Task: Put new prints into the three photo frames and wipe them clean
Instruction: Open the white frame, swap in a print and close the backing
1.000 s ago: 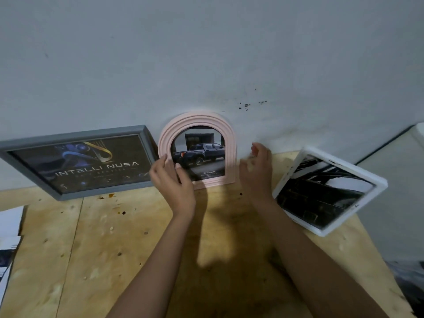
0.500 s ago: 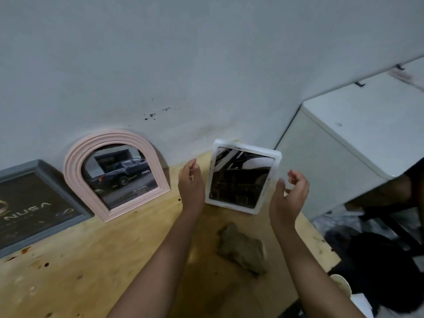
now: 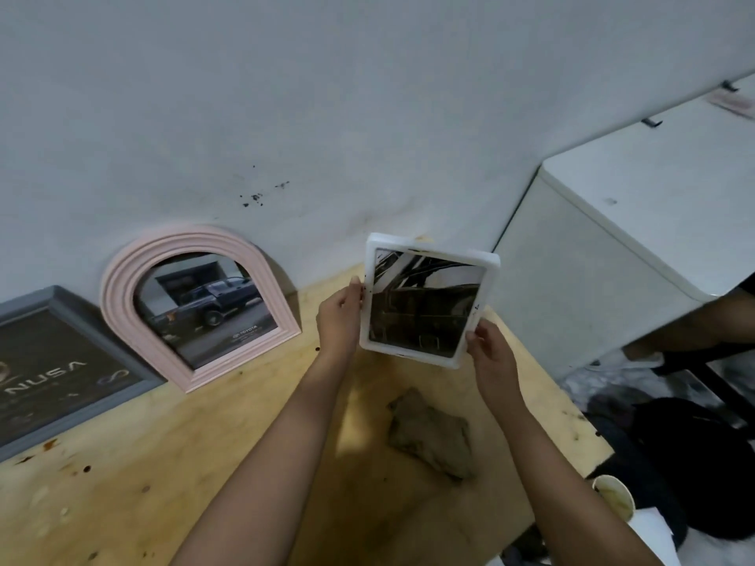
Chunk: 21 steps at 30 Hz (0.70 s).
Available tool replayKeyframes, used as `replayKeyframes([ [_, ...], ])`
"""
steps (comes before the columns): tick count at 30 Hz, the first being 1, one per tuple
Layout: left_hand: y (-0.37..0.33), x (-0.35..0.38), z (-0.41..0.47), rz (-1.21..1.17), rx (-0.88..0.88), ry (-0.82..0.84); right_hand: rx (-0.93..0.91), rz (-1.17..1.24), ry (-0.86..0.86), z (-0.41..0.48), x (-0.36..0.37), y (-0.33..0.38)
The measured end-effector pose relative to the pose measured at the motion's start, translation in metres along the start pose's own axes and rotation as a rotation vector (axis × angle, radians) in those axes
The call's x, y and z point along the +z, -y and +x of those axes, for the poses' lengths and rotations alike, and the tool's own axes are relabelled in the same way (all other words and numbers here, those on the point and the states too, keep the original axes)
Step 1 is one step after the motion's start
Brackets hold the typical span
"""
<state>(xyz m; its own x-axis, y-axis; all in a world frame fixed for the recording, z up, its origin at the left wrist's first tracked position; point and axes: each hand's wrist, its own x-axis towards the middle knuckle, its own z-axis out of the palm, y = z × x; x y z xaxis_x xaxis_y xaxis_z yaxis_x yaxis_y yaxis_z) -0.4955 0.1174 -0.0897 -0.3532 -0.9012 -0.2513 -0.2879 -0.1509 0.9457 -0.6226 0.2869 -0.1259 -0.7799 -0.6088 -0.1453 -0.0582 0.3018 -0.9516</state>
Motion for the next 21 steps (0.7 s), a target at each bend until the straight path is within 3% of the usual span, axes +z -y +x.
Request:
replayKeyframes([
  [5, -0.026, -0.027, -0.011, -0.135, 0.049, 0.039, -0.122, -0.076, 0.048, -0.004, -0.008, 0.023],
  [10, -0.041, -0.091, -0.040, -0.293, 0.038, 0.100, -0.378, -0.134, 0.096, -0.046, 0.006, 0.058],
  [16, 0.015, -0.171, -0.095, -0.438, -0.129, 0.154, -0.561, -0.297, 0.218, -0.104, 0.029, 0.037],
  [21, 0.072, -0.213, -0.151, -0.375, -0.209, 0.144, -0.727, -0.327, 0.288, -0.164, 0.047, 0.005],
])
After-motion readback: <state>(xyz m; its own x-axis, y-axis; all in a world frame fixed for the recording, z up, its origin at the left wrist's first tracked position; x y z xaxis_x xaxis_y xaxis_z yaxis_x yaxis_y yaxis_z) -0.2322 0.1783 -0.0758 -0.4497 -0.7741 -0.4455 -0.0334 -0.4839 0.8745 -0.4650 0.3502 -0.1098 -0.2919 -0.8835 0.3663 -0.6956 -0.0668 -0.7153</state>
